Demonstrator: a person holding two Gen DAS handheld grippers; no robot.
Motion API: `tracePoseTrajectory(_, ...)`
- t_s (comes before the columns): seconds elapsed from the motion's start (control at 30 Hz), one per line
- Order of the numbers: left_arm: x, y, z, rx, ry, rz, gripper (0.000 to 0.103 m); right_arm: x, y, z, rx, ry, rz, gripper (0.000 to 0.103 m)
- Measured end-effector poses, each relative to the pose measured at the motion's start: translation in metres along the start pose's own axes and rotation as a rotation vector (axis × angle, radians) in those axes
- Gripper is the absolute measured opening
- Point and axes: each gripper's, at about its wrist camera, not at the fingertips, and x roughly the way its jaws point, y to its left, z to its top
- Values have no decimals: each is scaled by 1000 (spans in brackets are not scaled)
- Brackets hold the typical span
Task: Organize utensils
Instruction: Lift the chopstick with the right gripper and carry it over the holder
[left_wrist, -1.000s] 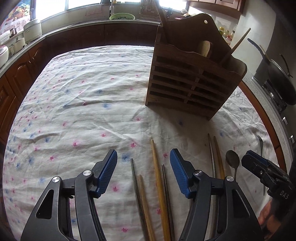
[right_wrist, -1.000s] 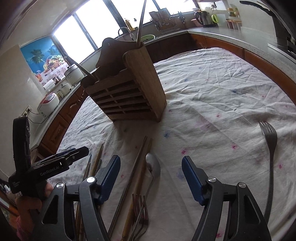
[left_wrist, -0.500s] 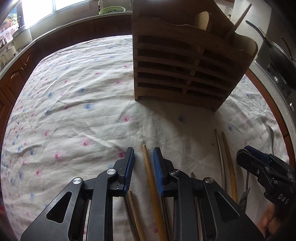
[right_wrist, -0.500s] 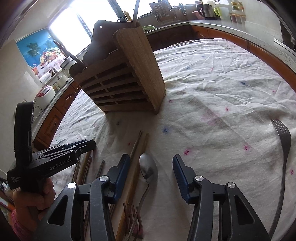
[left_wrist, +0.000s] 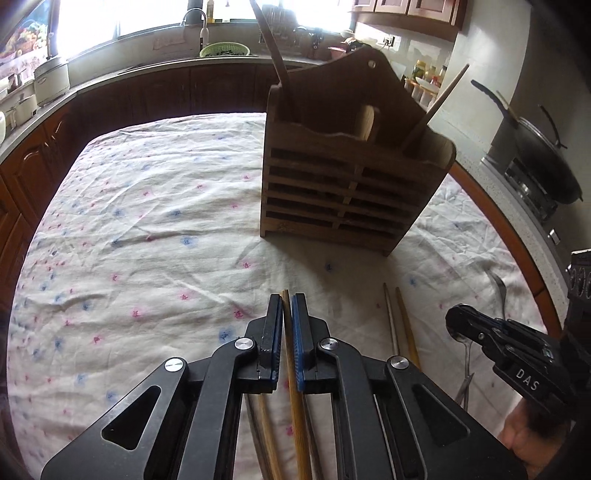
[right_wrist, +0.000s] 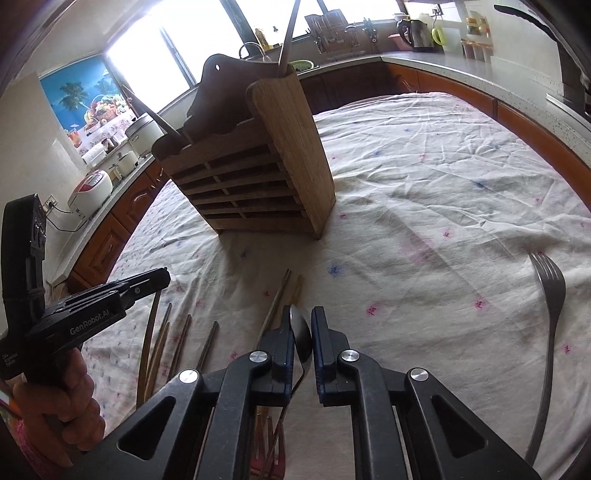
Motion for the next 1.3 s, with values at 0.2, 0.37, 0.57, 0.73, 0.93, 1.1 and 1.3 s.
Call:
tracePoseTrajectory(0.2, -53, 10, -4, -50, -110, -36, 4, -27, 12, 6, -35, -67, 13, 9)
tracePoseTrajectory(0.37, -86, 15, -8, -66, -173, -34, 4, -42, 22, 9, -66, -113, 14, 9)
tracePoseTrajectory(0.57, -115, 20, -13, -76, -223, -52, 4, -58, 33, 11, -93, -149, 20, 9)
tracePoseTrajectory(0.73, -134, 23, -18, -90, -256, -64, 4, -71, 43, 11, -124, -177, 22, 9)
tracePoseTrajectory(0.93, -149, 26, -24, -100, -280, -64, 4, -67, 41, 9, -139, -181, 17, 9)
tracePoseTrajectory(1.1, -160, 25, -26, -100, -299, -60, 4, -48, 12, 18, -70, -175, -27, 8)
tracePoseTrajectory(1.3, -166, 25, -26, -110, -314, -68, 4, -67, 3, 31, -32, -225, -18, 7)
